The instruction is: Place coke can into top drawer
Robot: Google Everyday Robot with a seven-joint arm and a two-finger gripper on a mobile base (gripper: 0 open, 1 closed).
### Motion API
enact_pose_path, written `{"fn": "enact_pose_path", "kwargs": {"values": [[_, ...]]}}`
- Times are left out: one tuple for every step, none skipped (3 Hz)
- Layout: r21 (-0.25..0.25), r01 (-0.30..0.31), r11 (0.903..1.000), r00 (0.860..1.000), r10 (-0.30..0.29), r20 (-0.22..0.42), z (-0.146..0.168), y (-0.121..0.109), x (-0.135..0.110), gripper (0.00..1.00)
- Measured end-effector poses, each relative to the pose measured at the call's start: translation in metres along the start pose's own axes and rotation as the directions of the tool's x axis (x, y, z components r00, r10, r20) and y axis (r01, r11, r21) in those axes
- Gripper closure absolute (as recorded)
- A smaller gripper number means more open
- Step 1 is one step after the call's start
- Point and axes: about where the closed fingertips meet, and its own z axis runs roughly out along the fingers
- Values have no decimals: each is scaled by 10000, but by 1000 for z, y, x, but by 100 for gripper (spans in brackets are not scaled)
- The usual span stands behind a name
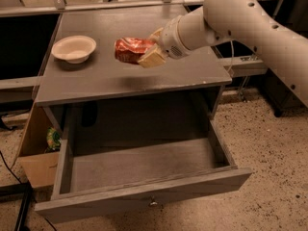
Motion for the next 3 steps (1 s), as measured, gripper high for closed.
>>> {"fn": "enact_pose_path", "kwargs": {"values": [[-431, 32, 9991, 9996, -45, -286, -10, 4, -1, 100], [-1389, -216, 9901, 9964, 100, -839, -35, 16, -2, 100], [-2111, -712, 9749, 9909, 449, -1271, -57, 37, 2, 100]]}}
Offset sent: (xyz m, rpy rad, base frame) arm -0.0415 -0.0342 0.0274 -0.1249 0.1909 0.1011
